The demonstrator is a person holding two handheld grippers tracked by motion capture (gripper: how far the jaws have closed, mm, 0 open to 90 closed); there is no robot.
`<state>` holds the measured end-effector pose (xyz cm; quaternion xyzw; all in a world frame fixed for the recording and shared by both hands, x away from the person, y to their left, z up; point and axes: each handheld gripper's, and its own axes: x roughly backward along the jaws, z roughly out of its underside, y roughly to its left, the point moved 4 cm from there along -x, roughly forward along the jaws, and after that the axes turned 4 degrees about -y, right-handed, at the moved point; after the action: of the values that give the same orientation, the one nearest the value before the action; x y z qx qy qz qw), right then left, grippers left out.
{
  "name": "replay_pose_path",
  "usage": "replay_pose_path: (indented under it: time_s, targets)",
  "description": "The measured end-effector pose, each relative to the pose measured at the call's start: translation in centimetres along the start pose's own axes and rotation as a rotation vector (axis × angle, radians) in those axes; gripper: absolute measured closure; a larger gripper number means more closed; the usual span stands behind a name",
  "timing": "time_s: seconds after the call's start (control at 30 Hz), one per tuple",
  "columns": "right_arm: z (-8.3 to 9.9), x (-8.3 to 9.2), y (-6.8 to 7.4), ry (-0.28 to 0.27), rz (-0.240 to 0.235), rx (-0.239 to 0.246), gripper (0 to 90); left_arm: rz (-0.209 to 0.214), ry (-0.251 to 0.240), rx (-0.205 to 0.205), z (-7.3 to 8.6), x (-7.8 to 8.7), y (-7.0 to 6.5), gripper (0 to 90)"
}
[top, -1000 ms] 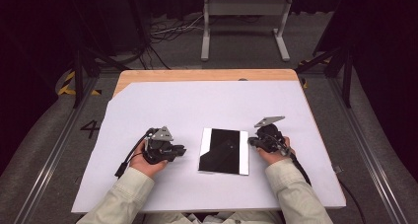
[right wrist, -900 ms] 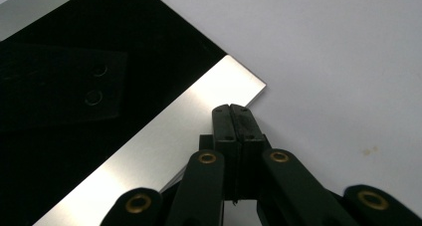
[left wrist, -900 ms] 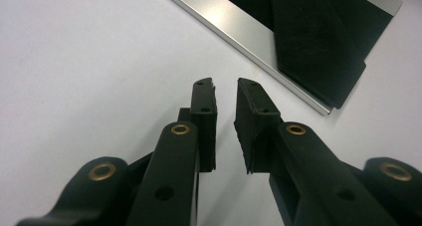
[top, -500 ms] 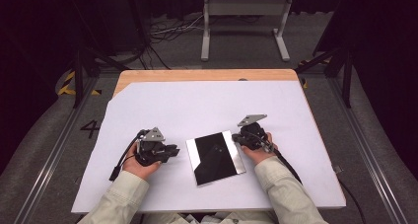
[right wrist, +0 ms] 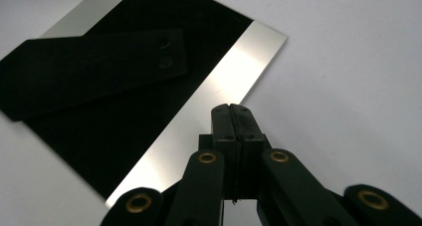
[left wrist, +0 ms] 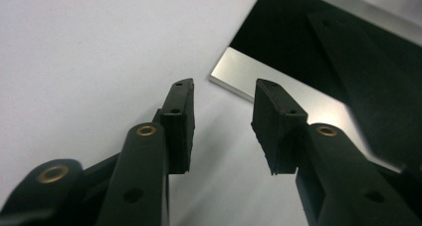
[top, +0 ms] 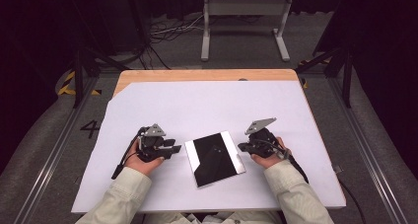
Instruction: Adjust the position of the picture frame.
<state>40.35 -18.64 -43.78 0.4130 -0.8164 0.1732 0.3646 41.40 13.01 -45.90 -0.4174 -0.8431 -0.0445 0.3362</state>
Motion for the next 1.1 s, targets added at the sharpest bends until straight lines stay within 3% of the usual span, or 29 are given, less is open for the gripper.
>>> replay_pose_path:
  time_s: [0.13, 0.27, 0.43, 0.67, 0.73, 0.83, 1.0, 1.1]
  targets:
    - [0.5, 0.8, 1.5, 0.032, -0.05, 0.034, 89.9, -0.033, 0.016, -0.015, -0.5, -0.1, 0.3, 57.4]
    - [1.1, 0.8, 3.0, 0.065, -0.093, 0.075, 90.0, -0.087, 0.037, -0.057, -0.8, -0.2, 0.6, 58.1]
    - [2.0, 0.6, 4.0, 0.095, -0.118, 0.094, 89.9, -0.087, 0.051, -0.062, -0.9, -0.4, 1.0, 63.3]
    - [3.2, 0.5, 5.1, 0.12, -0.164, 0.11, 90.0, -0.076, 0.052, -0.038, -1.1, -0.7, 1.4, 71.4]
    - [3.3, 0.3, 5.3, 0.126, -0.17, 0.116, 89.9, -0.092, 0.056, -0.042, -1.1, -0.8, 1.5, 75.5]
    - [3.4, 0.0, 5.4, 0.136, -0.164, 0.108, 90.0, -0.122, 0.047, -0.045, -1.2, -0.6, 1.6, 81.2]
    - [3.1, -0.2, 5.2, 0.138, -0.129, 0.11, 90.0, -0.134, 0.019, -0.034, -1.3, 0.2, 2.0, 86.9]
    - [2.8, -0.3, 4.5, 0.124, -0.021, 0.118, 90.0, -0.135, 0.013, -0.028, -1.3, 0.4, 2.1, 88.6]
